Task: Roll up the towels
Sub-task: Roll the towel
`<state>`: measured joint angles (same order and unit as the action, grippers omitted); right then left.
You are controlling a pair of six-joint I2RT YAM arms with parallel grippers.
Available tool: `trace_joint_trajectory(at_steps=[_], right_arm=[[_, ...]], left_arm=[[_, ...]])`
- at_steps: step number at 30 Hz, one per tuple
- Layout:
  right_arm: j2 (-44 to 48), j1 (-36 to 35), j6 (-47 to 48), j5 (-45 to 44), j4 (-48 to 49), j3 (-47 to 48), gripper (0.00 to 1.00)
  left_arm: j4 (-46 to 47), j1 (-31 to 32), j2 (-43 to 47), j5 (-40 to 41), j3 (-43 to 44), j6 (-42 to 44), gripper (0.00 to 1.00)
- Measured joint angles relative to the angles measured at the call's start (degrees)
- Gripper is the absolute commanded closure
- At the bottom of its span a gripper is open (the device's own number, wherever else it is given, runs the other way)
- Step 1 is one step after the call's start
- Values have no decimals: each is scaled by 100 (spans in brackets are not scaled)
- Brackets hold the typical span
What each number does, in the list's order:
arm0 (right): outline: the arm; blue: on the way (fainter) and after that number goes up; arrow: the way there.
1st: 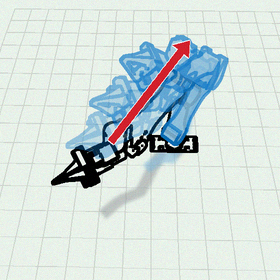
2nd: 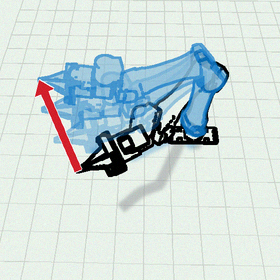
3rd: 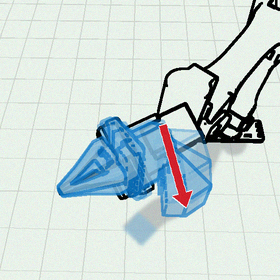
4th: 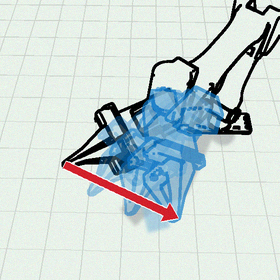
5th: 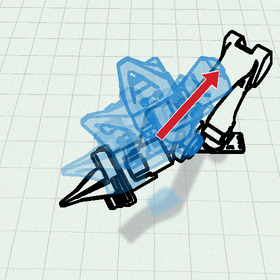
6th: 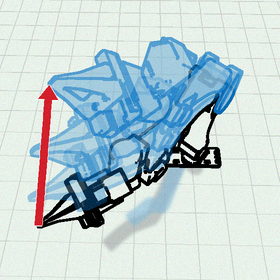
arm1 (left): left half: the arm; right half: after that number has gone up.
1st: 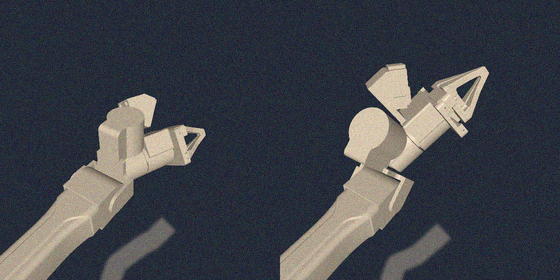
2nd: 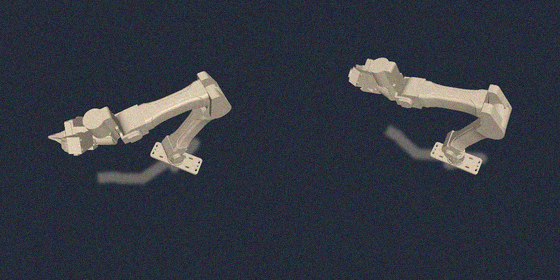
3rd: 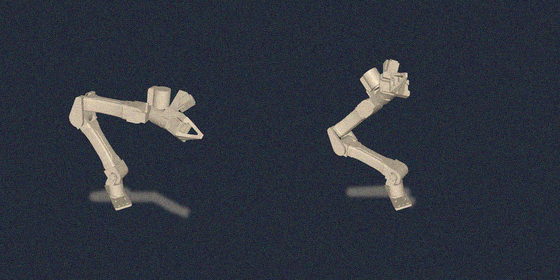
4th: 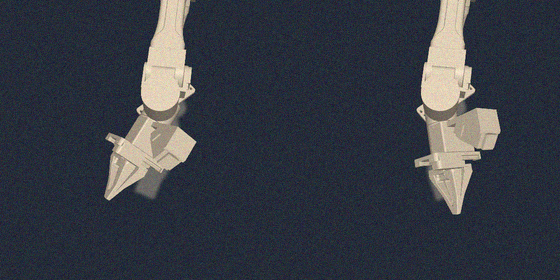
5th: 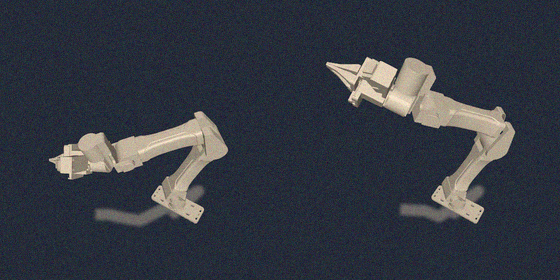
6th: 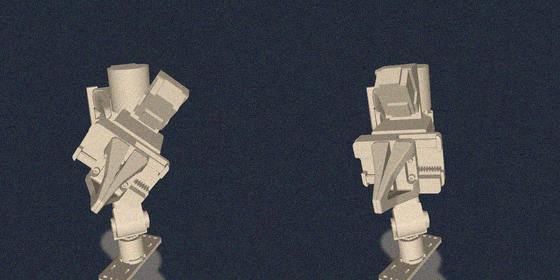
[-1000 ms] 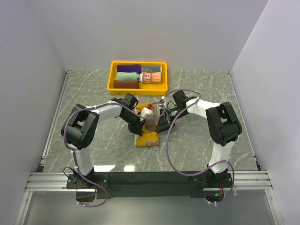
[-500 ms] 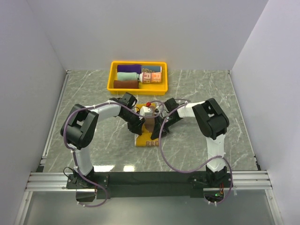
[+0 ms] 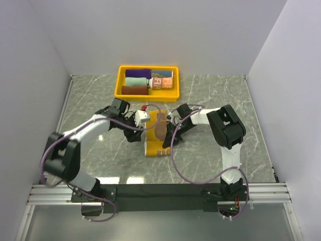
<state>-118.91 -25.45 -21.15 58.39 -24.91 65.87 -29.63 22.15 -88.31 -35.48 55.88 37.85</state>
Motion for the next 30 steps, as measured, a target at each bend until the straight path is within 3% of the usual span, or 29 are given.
trace_joint_trajectory(at_steps=[3,5,13,19,22,30], right_arm=[[17,-2,-2,-37,33,-39,96],[22,0,-24,-42,74,-59,96],[22,-2,-105,-42,125,-66,94],[22,-7,-164,-39,157,-68,95],[22,-7,-195,-42,170,-68,98],[-11,-7,-201,-15,179,-44,100]], left_arm=[[391,479,800,293,-457,-31,26],[780,1005,1185,551,-809,-50,26],[1738,2398,1318,1423,-1633,-133,26],[2284,2673,894,1679,-1633,-144,31],[2446,2721,708,1700,-1637,-131,40],[2496,2787,520,1764,-1725,-2,47]])
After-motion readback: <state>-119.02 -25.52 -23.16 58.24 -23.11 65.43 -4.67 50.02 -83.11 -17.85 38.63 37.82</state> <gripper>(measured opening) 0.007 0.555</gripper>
